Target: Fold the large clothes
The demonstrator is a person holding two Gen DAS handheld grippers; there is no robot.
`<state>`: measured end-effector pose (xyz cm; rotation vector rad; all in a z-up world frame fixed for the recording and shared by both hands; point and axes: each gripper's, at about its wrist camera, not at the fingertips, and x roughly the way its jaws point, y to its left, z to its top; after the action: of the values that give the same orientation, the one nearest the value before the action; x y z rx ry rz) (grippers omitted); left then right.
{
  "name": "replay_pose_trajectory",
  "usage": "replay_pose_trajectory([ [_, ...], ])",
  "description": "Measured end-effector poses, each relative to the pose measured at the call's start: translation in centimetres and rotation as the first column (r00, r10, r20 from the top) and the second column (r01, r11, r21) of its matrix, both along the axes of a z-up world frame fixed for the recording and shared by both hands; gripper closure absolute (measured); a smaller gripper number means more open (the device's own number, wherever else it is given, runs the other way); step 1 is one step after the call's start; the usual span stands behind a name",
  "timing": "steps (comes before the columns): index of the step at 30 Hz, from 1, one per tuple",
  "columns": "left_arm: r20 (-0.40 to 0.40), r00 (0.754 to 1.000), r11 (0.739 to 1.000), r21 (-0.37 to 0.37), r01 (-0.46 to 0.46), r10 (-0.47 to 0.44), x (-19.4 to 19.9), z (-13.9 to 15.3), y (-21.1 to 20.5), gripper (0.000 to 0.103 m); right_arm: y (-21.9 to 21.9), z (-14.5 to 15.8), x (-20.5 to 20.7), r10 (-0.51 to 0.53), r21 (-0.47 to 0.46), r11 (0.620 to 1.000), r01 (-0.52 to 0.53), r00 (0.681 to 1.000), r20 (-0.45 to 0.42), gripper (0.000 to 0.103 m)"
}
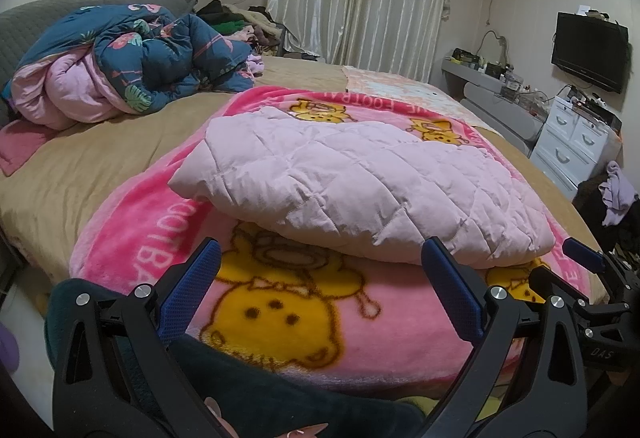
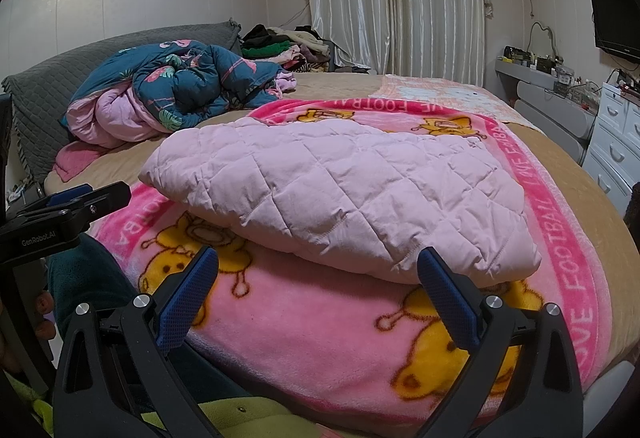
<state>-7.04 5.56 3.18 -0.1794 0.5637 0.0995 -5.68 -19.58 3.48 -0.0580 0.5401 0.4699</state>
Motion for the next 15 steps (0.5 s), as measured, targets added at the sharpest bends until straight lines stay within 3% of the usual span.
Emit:
replay_pose_trajectory([
  [15, -0.022, 1.0, 1.0, -0.019, 0.003, -0.004, -0.15, -0.59, 0.18, 0.009, -0.07, -0.14, 0.1, -0.009, 0.002, 1.0, 0.009, 1.0, -0.004, 0.004],
])
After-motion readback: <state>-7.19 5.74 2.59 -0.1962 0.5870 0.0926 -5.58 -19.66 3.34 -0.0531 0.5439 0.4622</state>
